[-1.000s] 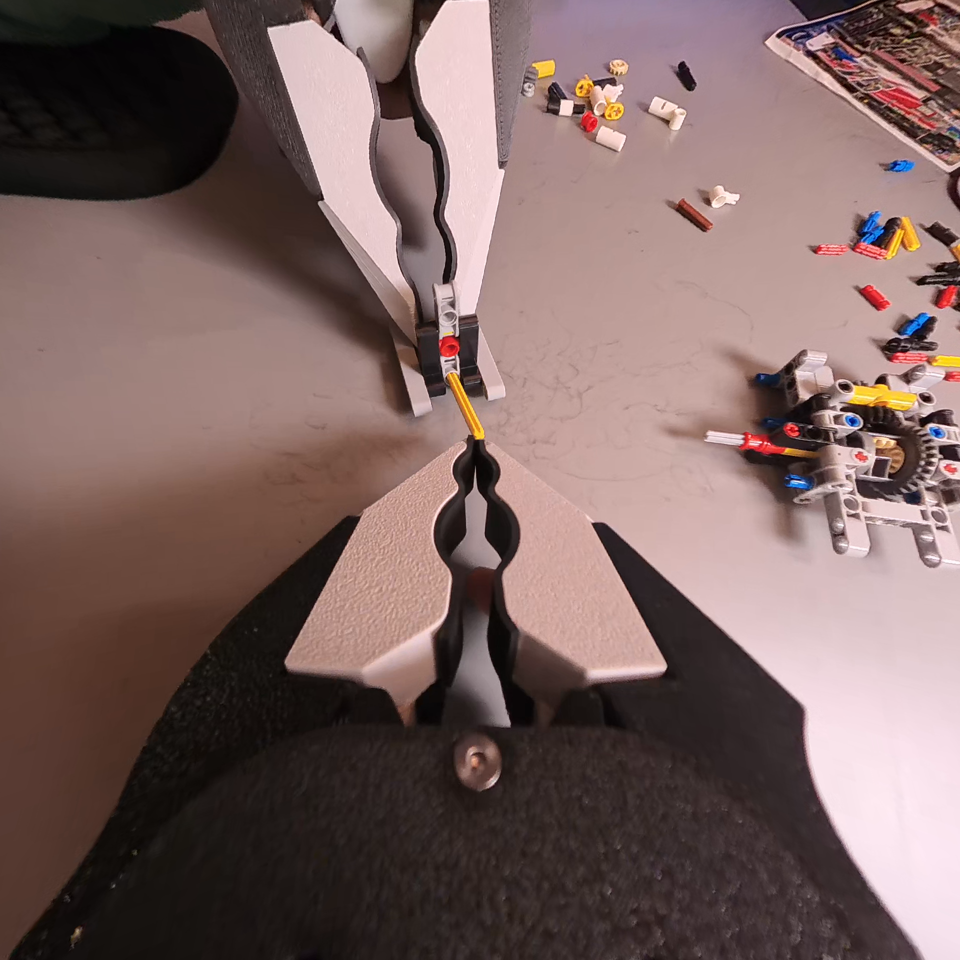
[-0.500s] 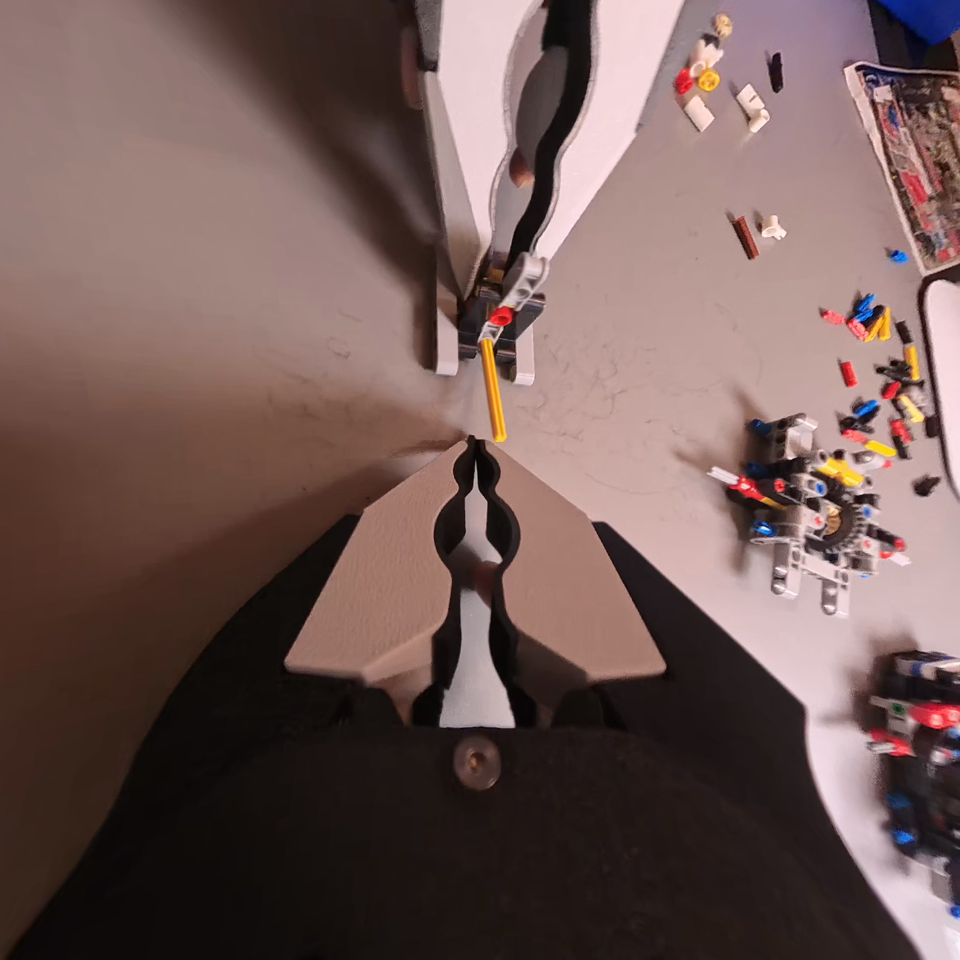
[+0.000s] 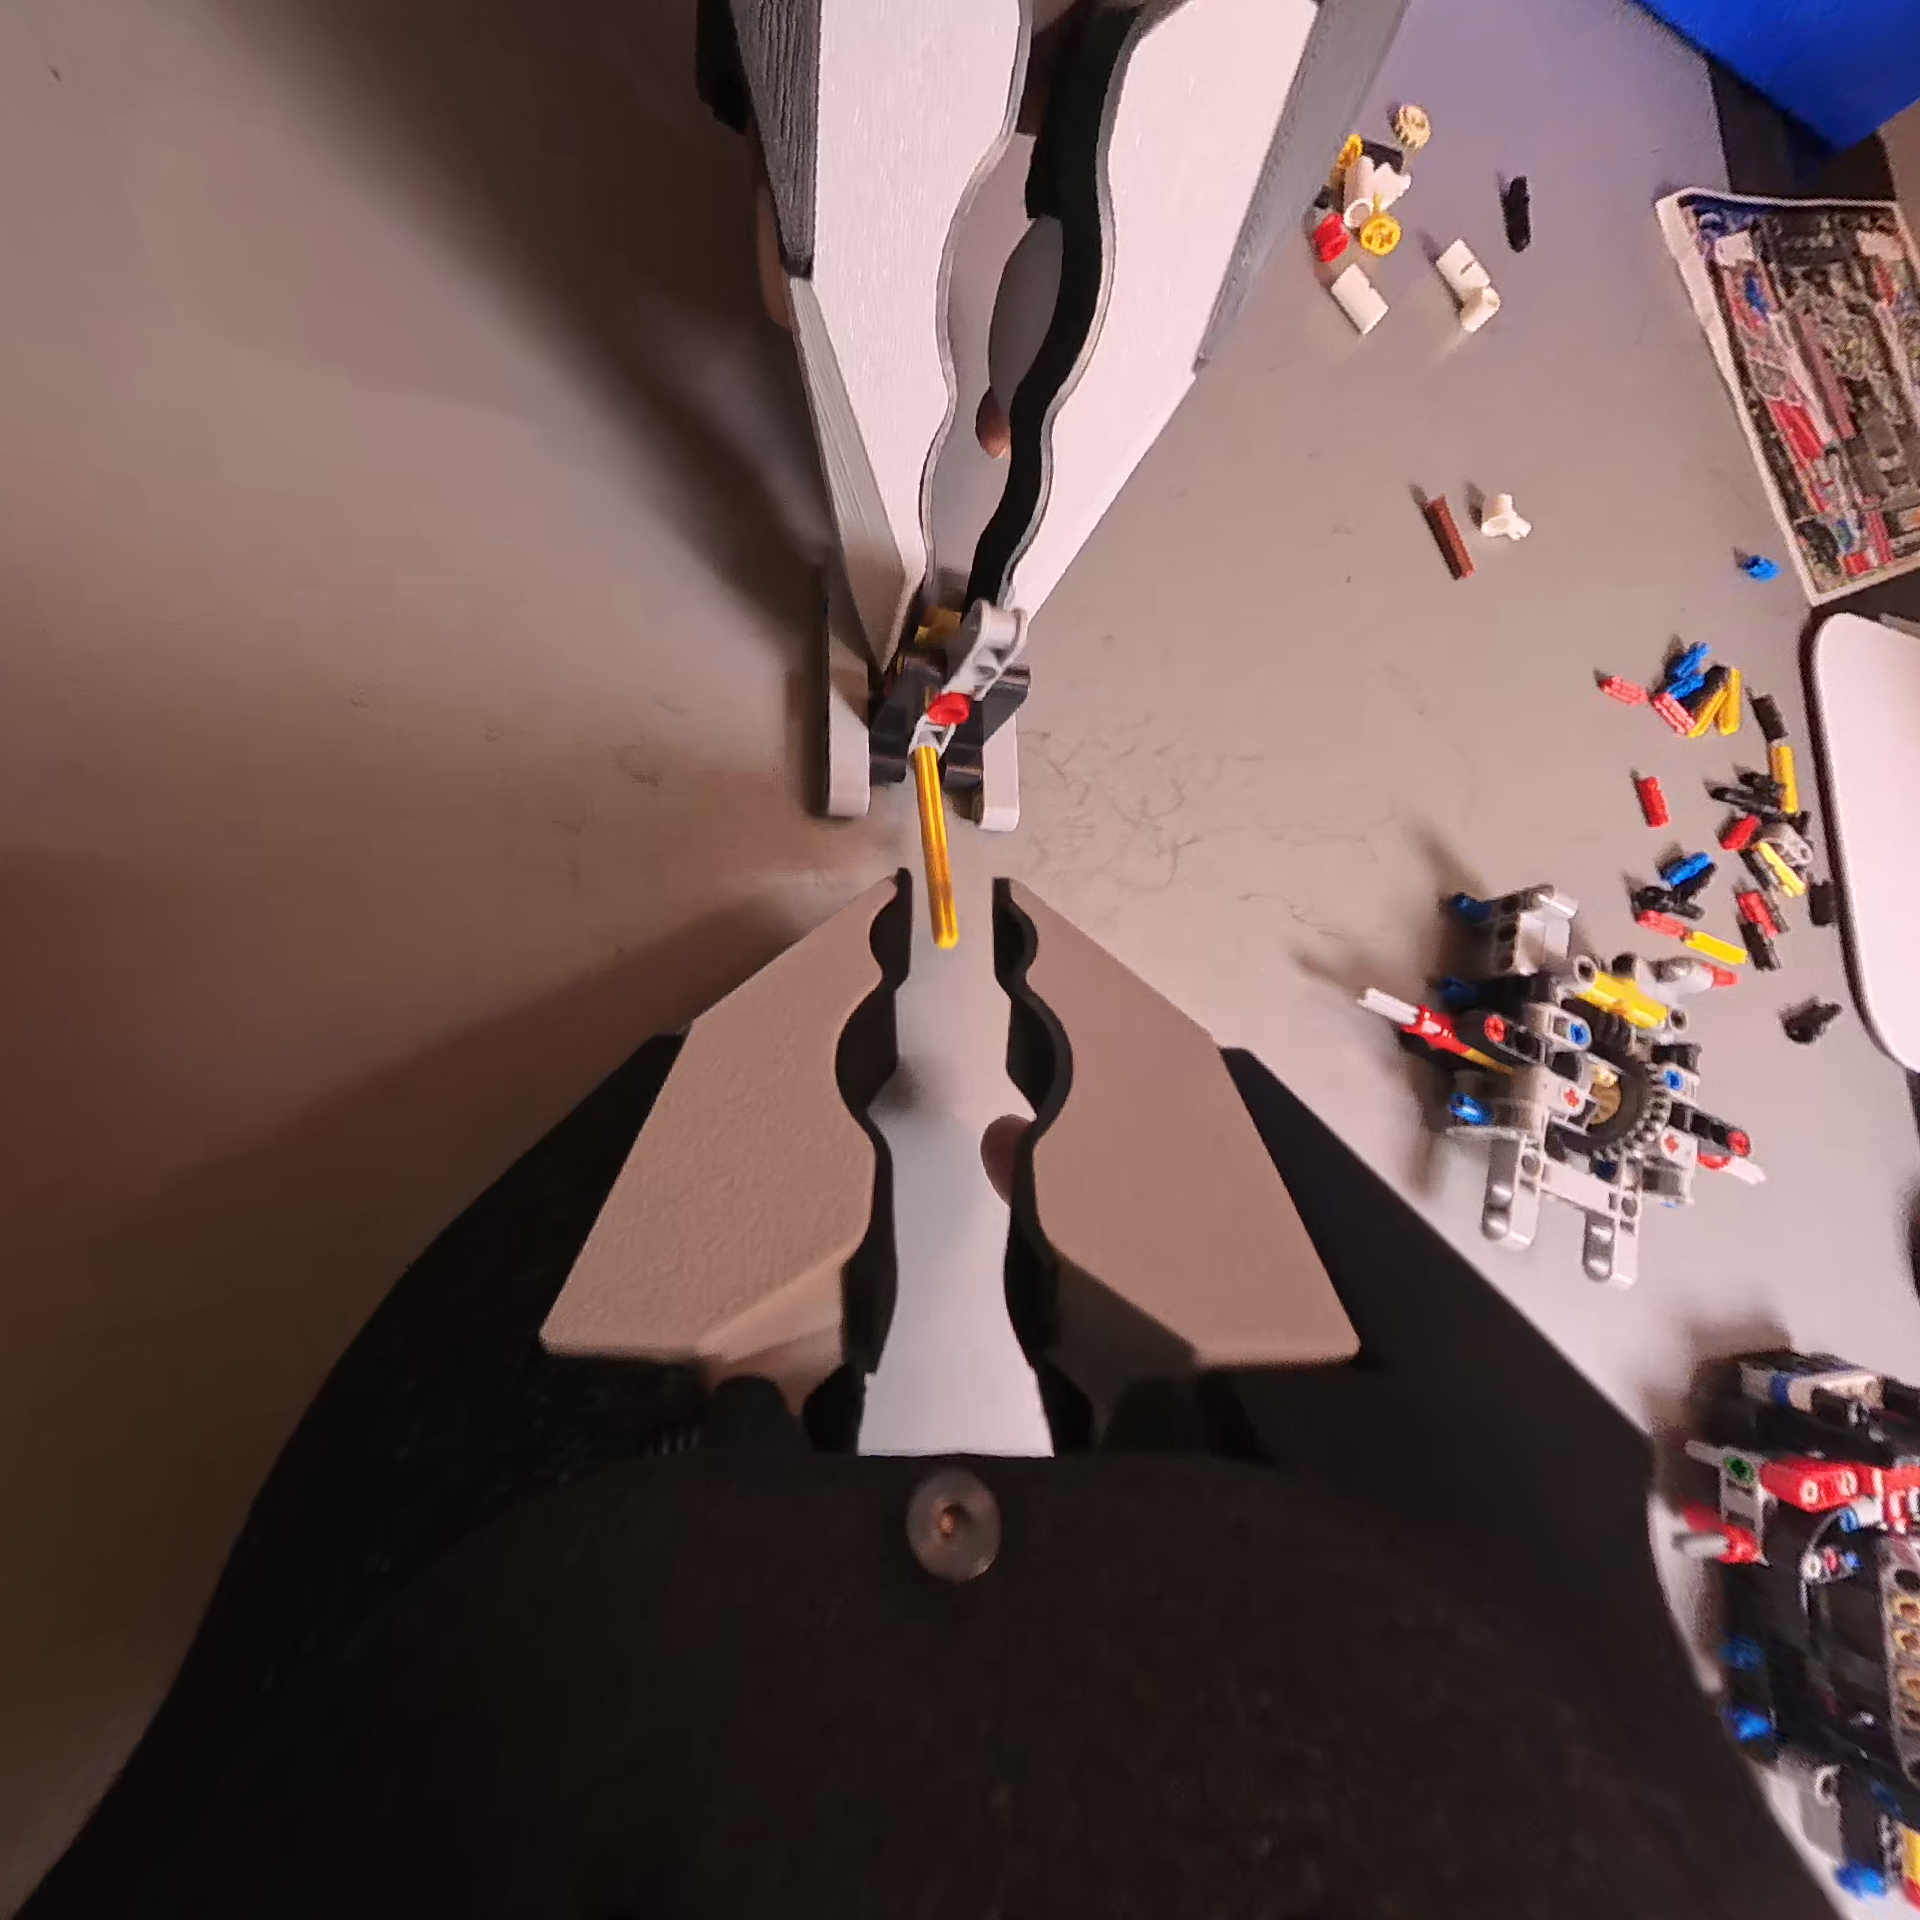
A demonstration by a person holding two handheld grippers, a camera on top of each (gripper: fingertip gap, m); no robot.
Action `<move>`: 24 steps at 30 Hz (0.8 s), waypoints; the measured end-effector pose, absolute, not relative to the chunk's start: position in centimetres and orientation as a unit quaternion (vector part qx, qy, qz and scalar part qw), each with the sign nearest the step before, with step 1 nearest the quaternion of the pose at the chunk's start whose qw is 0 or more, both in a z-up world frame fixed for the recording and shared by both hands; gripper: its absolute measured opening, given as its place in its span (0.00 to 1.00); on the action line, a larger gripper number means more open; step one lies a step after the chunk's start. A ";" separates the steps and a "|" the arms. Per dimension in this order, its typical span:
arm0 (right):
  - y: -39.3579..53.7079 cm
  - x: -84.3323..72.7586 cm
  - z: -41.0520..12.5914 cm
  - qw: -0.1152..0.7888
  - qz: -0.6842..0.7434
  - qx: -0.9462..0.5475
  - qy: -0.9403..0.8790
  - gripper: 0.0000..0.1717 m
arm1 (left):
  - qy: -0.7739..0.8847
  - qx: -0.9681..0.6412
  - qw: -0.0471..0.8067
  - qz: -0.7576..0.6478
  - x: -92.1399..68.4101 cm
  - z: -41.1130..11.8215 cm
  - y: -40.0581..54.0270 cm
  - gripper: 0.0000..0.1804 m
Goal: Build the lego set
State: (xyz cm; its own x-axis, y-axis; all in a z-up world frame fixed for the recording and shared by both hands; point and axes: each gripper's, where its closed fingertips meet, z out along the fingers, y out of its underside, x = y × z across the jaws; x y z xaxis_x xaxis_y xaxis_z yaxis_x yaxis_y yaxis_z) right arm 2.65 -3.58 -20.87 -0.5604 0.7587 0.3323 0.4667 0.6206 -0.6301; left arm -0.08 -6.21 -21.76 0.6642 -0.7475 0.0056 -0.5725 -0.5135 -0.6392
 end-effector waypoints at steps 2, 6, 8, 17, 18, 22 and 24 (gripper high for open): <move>-3.8 2.3 -21.4 0.298 0.224 -0.346 -0.861 0.02 | 0.383 -0.857 0.312 -0.144 -0.1 -21.8 -6.2 0.06; -3.6 2.2 -22.0 0.297 0.229 -0.346 -0.860 0.01 | 0.379 -0.856 0.317 -0.150 -0.3 -21.8 -6.3 0.06; -3.7 2.1 -21.9 0.298 0.251 -0.358 -0.849 0.01 | 0.376 -0.856 0.319 -0.153 -0.3 -21.8 -6.4 0.06; -4.0 2.1 -21.2 0.291 0.331 -0.395 -0.806 0.01 | 0.371 -0.857 0.321 -0.161 -0.5 -21.7 -6.5 0.06; -4.0 2.1 -21.1 0.288 0.341 -0.399 -0.801 0.01 | 0.370 -0.857 0.321 -0.162 -0.5 -21.7 -6.5 0.06; -4.2 2.1 -21.1 0.288 0.346 -0.395 -0.800 0.01 | 0.367 -0.857 0.321 -0.164 -0.5 -21.7 -6.5 0.06; -4.4 2.1 -21.1 0.297 0.334 -0.384 -0.808 0.01 | 0.363 -0.859 0.319 -0.167 -0.6 -21.7 -6.5 0.06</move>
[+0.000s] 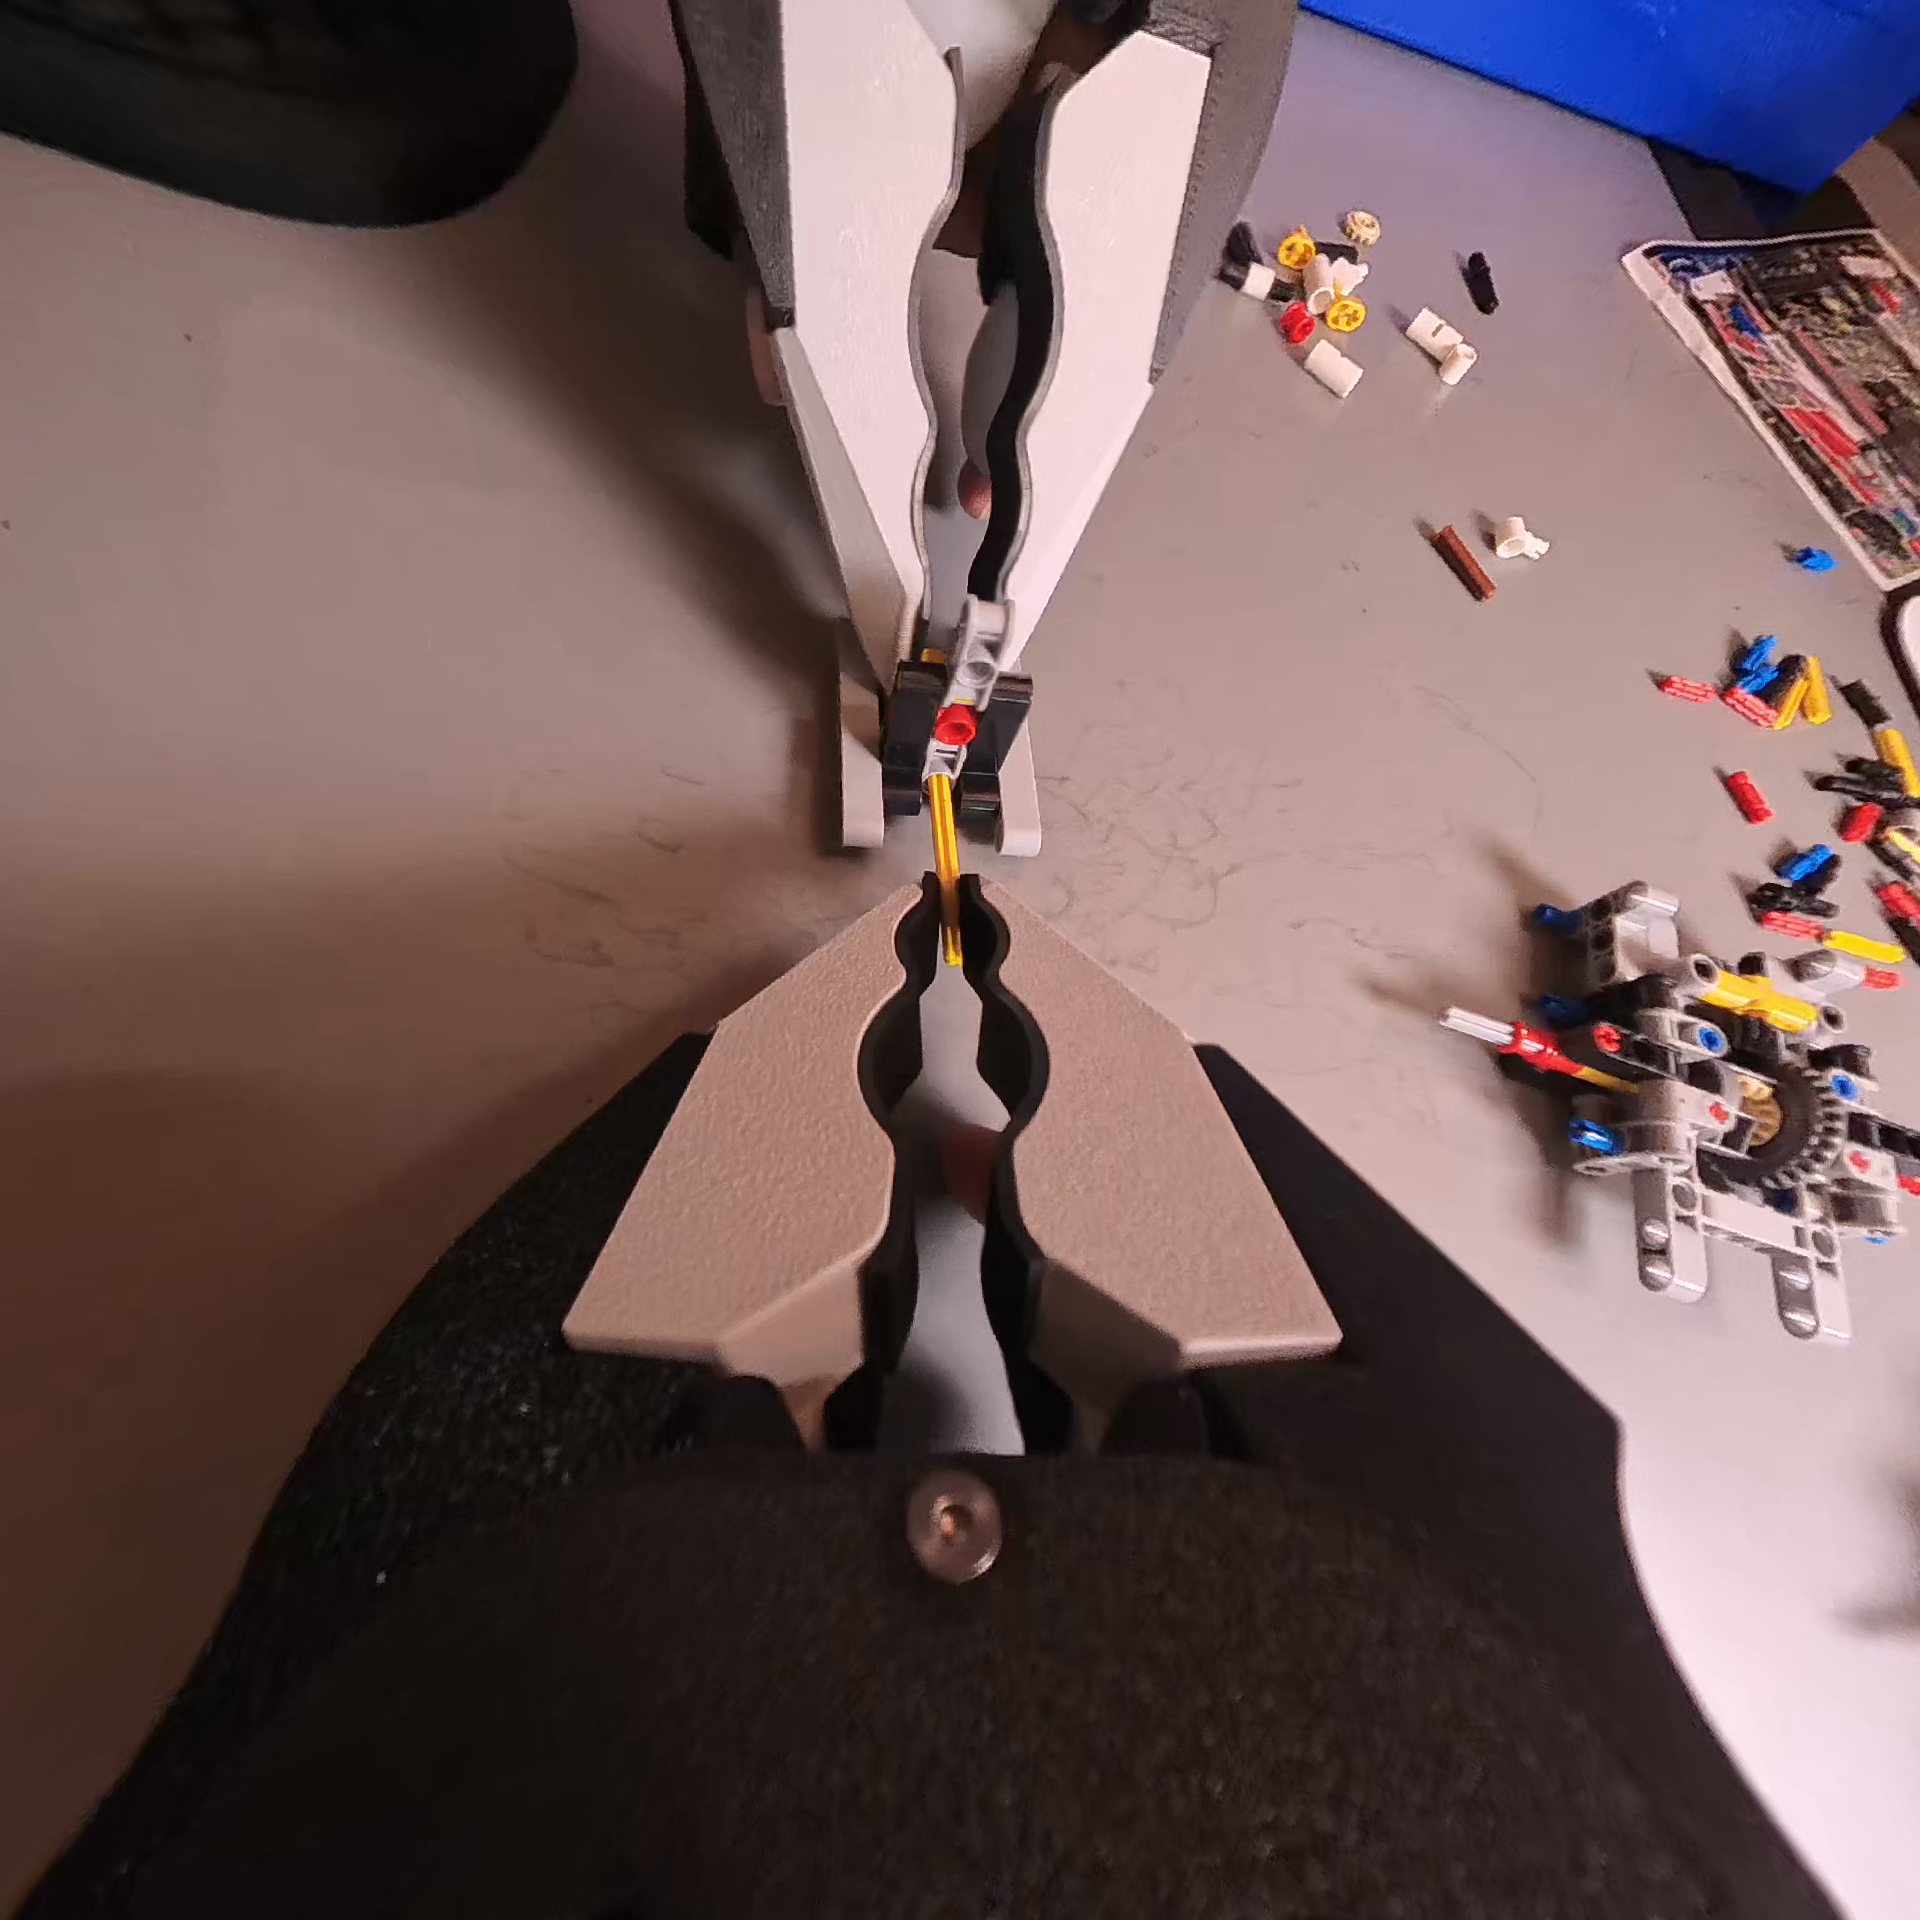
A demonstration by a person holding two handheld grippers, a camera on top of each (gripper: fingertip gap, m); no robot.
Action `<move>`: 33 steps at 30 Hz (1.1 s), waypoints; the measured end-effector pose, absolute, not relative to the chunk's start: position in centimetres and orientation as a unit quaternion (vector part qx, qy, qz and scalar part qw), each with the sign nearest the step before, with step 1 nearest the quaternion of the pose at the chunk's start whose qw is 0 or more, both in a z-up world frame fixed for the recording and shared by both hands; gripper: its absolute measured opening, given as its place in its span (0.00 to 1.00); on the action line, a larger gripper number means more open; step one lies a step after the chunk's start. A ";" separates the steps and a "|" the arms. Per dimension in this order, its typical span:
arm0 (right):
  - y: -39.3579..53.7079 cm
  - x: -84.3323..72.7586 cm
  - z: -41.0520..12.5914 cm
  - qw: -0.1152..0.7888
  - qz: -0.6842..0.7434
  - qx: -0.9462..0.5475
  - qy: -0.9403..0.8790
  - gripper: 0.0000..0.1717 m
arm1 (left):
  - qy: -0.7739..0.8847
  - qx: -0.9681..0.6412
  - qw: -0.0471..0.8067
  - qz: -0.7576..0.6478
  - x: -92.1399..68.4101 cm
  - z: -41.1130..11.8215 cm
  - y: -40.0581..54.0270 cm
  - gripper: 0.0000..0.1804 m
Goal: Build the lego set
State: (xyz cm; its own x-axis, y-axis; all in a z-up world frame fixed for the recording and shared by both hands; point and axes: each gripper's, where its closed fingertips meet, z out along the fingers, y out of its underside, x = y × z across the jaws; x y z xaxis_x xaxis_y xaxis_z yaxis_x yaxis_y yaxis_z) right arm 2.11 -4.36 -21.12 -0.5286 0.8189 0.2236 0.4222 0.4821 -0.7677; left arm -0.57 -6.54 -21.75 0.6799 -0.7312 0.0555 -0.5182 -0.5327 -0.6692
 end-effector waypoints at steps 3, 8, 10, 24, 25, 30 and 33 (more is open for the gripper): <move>-4.4 2.1 -21.1 0.297 0.333 -0.385 -0.808 0.01 | 0.358 -0.862 0.315 -0.173 -0.6 -21.8 -6.6 0.06; -4.5 2.2 -21.4 0.308 0.299 -0.370 -0.824 0.01 | 0.370 -0.863 0.303 -0.162 -0.6 -21.8 -6.6 0.06; -4.4 2.1 -21.7 0.322 0.274 -0.358 -0.833 0.02 | 0.377 -0.865 0.291 -0.160 -0.6 -21.9 -6.7 0.06; -4.2 1.5 -21.3 0.362 0.268 -0.332 -0.829 0.01 | 0.413 -0.868 0.234 -0.143 -0.8 -21.8 -6.3 0.06; -4.2 1.4 -21.3 0.364 0.266 -0.327 -0.830 0.01 | 0.417 -0.869 0.227 -0.139 -0.8 -21.8 -6.4 0.06; -4.3 1.3 -20.9 0.376 0.276 -0.318 -0.826 0.01 | 0.429 -0.871 0.200 -0.132 -0.9 -21.7 -6.4 0.06; -4.3 1.4 -21.0 0.376 0.282 -0.318 -0.823 0.01 | 0.429 -0.869 0.204 -0.139 -0.7 -21.8 -6.2 0.06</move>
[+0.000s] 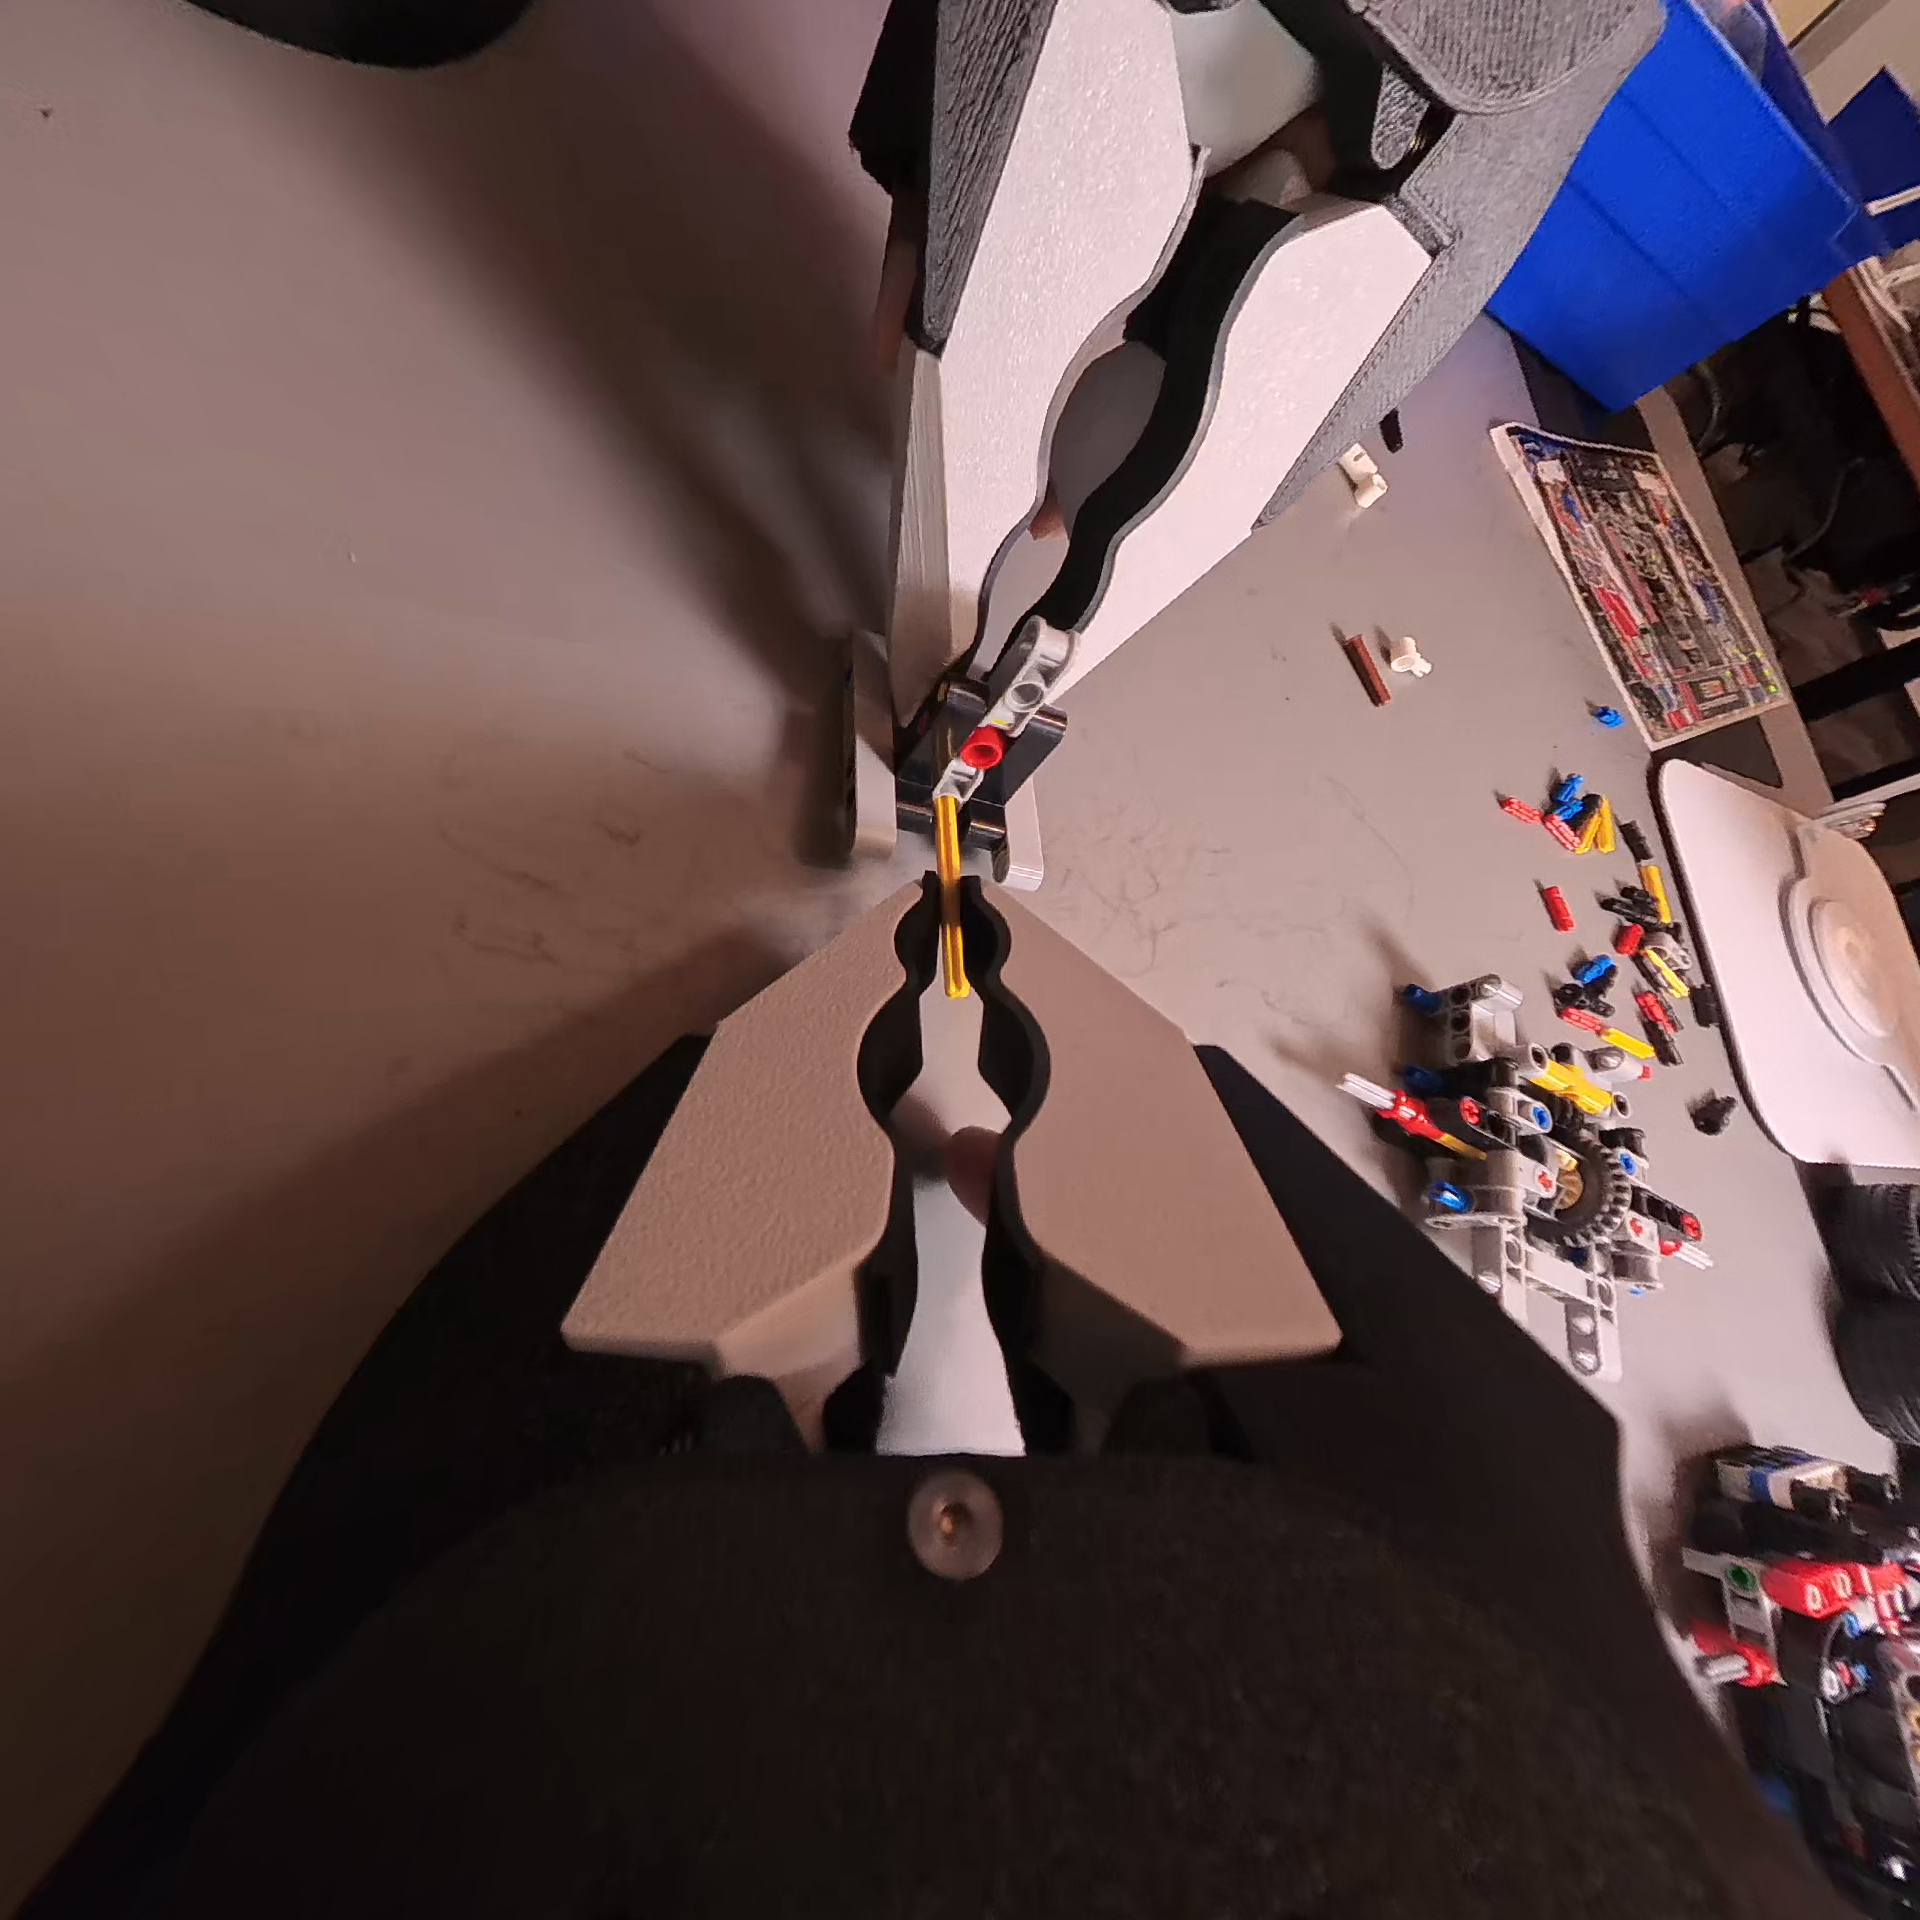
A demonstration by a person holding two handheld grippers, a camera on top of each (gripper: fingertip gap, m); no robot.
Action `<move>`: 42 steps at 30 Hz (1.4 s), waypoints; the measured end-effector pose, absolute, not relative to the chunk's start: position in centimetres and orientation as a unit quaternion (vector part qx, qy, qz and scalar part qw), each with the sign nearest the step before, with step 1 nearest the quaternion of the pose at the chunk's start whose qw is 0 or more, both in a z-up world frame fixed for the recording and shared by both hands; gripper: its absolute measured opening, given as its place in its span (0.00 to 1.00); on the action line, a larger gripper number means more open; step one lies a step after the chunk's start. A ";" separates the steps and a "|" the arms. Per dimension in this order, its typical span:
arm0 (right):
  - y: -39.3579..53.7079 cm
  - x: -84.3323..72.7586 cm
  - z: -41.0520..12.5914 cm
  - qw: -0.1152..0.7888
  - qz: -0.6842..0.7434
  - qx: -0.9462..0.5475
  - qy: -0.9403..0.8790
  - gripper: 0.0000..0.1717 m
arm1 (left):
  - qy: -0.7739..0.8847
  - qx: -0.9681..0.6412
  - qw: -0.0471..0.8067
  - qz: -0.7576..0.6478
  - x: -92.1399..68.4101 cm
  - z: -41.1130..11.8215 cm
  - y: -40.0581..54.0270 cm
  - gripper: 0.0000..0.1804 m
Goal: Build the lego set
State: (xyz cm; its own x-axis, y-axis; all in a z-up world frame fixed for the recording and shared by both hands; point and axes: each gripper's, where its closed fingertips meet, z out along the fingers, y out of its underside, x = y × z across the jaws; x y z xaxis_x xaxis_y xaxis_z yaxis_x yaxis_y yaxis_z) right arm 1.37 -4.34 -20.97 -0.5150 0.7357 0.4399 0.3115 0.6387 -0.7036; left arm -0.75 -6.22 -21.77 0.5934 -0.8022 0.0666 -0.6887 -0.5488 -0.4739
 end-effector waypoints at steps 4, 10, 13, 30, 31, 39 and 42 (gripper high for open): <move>-4.2 1.4 -21.0 0.376 0.287 -0.316 -0.822 0.01 | 0.423 -0.865 0.223 -0.150 -0.6 -21.8 -6.0 0.06; -4.4 1.4 -21.1 0.374 0.296 -0.305 -0.824 0.01 | 0.417 -0.852 0.261 -0.178 -0.5 -21.7 -6.2 0.06; -4.5 1.5 -21.1 0.374 0.297 -0.297 -0.827 0.01 | 0.408 -0.843 0.289 -0.200 -0.4 -21.7 -6.3 0.06; -4.8 1.5 -21.4 0.384 0.279 -0.259 -0.841 0.01 | 0.394 -0.828 0.335 -0.219 -0.4 -21.7 -6.7 0.06; -4.8 1.5 -21.4 0.383 0.283 -0.261 -0.840 0.01 | 0.392 -0.827 0.339 -0.219 -0.4 -21.7 -6.7 0.06; -4.9 1.5 -21.2 0.381 0.295 -0.259 -0.837 0.01 | 0.375 -0.836 0.342 -0.208 -0.4 -21.7 -6.7 0.06; -4.8 1.5 -21.1 0.394 0.292 -0.254 -0.834 0.01 | 0.370 -0.838 0.340 -0.212 -0.4 -21.6 -6.6 0.06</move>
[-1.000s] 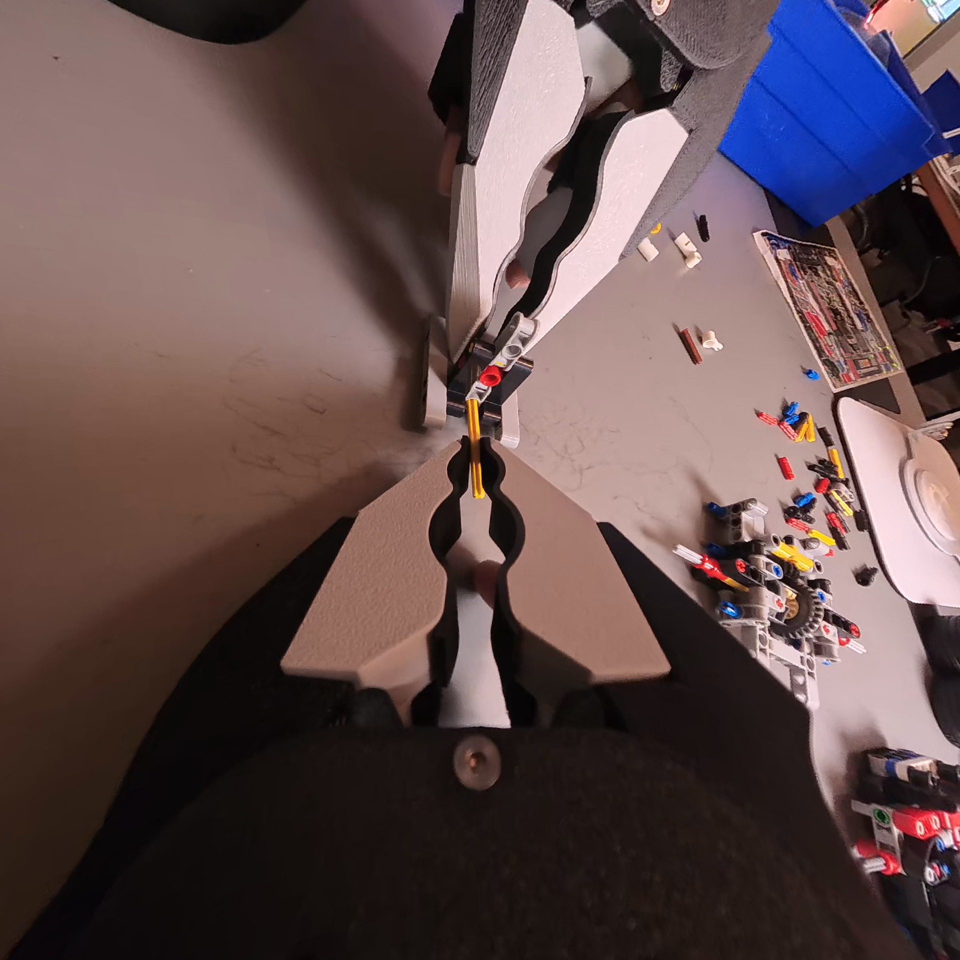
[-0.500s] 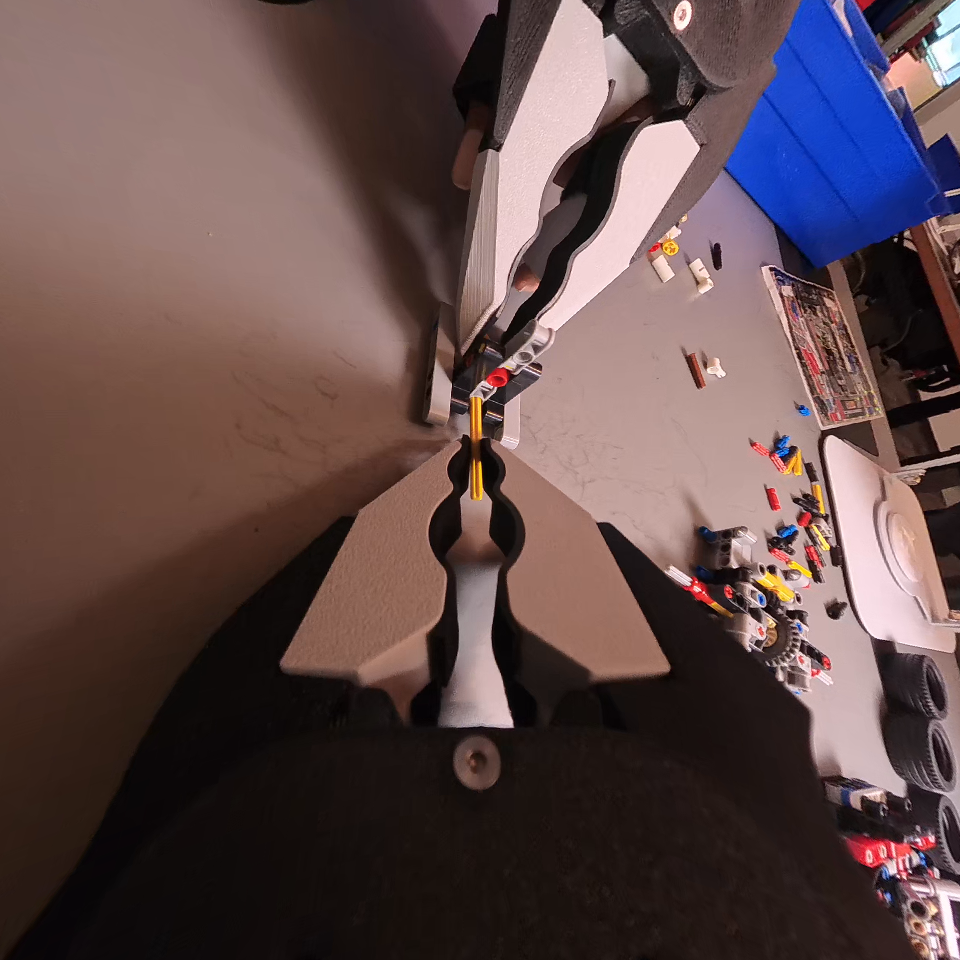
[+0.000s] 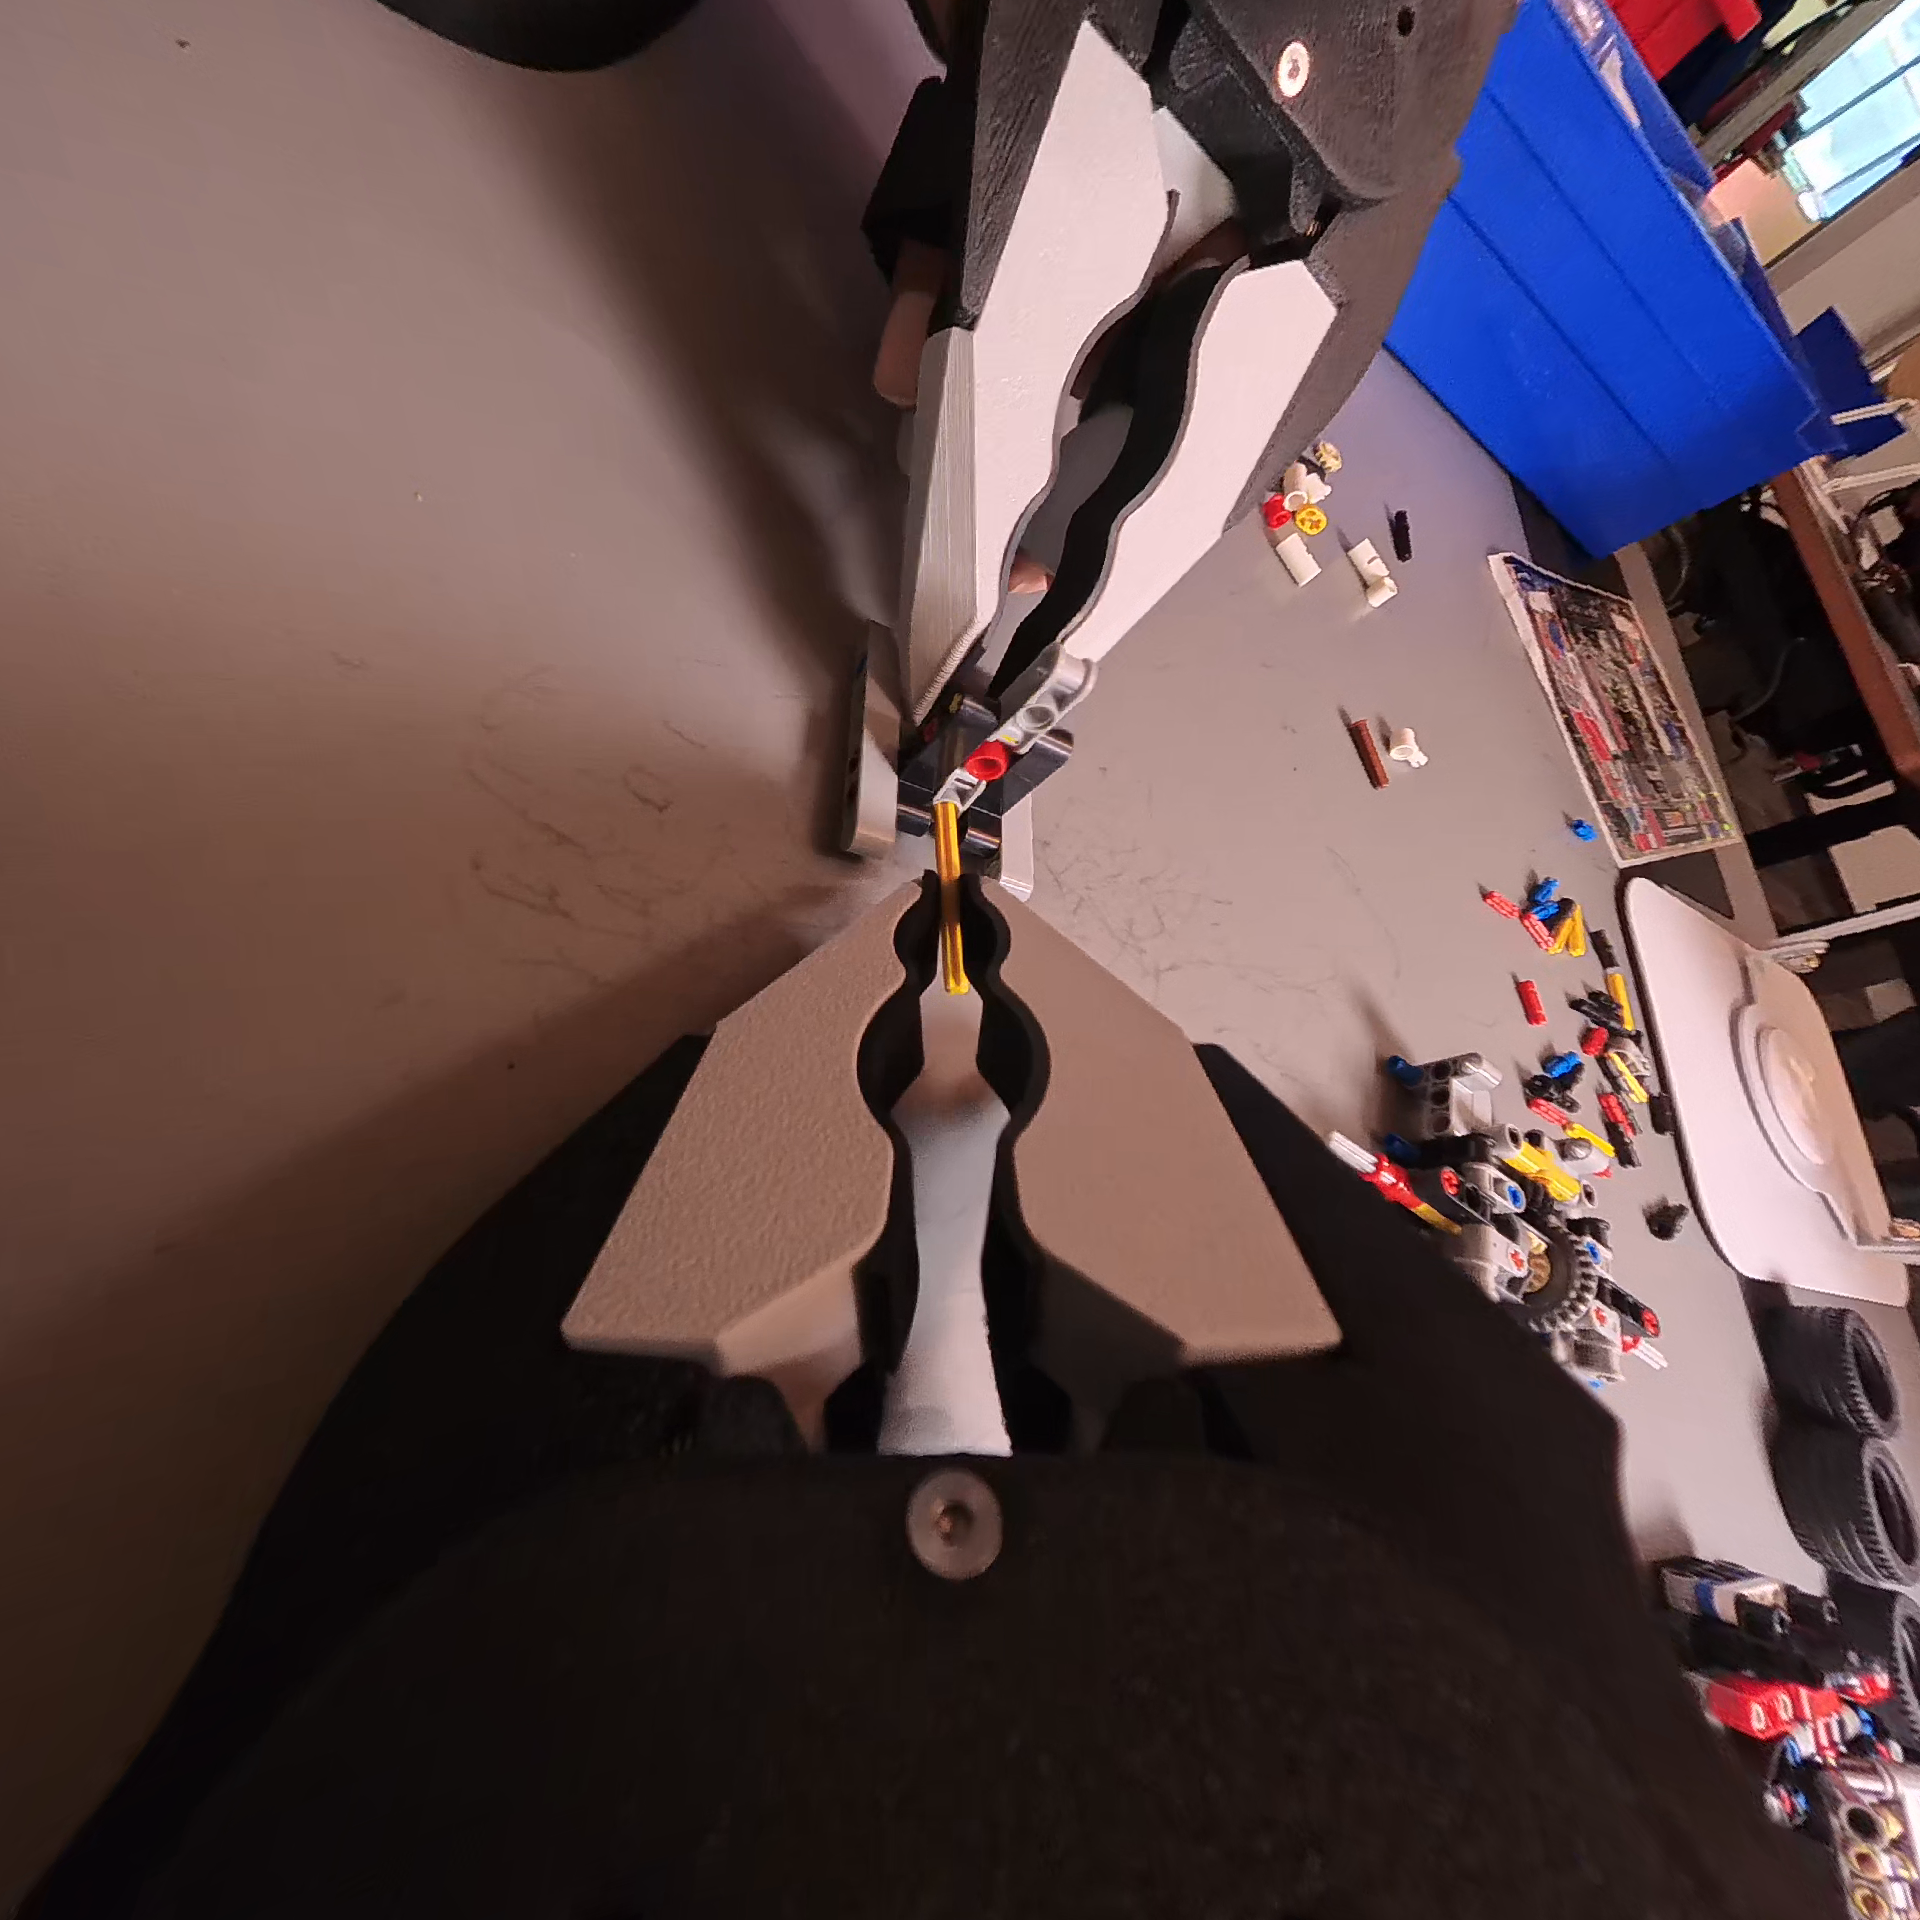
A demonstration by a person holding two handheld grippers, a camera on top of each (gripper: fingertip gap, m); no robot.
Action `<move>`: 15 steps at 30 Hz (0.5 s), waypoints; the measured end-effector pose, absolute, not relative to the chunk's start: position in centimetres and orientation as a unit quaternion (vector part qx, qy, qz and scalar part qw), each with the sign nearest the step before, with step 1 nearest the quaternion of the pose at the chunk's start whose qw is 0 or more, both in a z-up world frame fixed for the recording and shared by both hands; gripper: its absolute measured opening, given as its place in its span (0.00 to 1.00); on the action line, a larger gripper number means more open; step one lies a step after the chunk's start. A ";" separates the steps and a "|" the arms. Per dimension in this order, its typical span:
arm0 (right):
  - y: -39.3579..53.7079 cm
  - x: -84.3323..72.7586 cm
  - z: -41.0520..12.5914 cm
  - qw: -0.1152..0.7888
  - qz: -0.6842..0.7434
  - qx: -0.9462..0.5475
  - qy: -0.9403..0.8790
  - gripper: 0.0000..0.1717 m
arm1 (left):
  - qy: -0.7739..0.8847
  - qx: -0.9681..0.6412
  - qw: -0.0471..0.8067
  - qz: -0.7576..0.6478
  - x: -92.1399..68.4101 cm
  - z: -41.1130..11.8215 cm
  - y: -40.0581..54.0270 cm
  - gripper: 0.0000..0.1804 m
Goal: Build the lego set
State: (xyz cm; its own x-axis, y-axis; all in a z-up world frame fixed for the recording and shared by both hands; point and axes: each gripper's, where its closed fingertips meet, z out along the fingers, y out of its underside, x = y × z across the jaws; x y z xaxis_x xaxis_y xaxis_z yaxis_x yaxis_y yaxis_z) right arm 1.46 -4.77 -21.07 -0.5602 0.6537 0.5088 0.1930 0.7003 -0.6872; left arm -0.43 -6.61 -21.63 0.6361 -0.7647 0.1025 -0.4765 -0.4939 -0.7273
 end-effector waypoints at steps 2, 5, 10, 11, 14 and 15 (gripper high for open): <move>-4.7 1.4 -20.6 0.400 0.303 -0.257 -0.826 0.01 | 0.360 -0.835 0.347 -0.229 -0.4 -21.5 -6.6 0.06; -4.6 1.4 -20.1 0.403 0.317 -0.263 -0.817 0.01 | 0.347 -0.830 0.360 -0.246 -0.4 -21.2 -6.4 0.06; -4.8 1.4 -19.7 0.409 0.327 -0.257 -0.812 0.01 | 0.345 -0.824 0.374 -0.251 -0.5 -21.0 -6.3 0.06; -4.9 1.4 -19.5 0.409 0.335 -0.255 -0.810 0.01 | 0.344 -0.820 0.380 -0.255 -0.4 -20.9 -6.4 0.06; -5.1 1.5 -18.5 0.411 0.367 -0.252 -0.796 0.01 | 0.340 -0.801 0.408 -0.277 -0.4 -19.7 -6.6 0.06; -5.2 1.5 -18.1 0.409 0.379 -0.253 -0.790 0.01 | 0.336 -0.793 0.419 -0.288 -0.3 -19.2 -6.7 0.06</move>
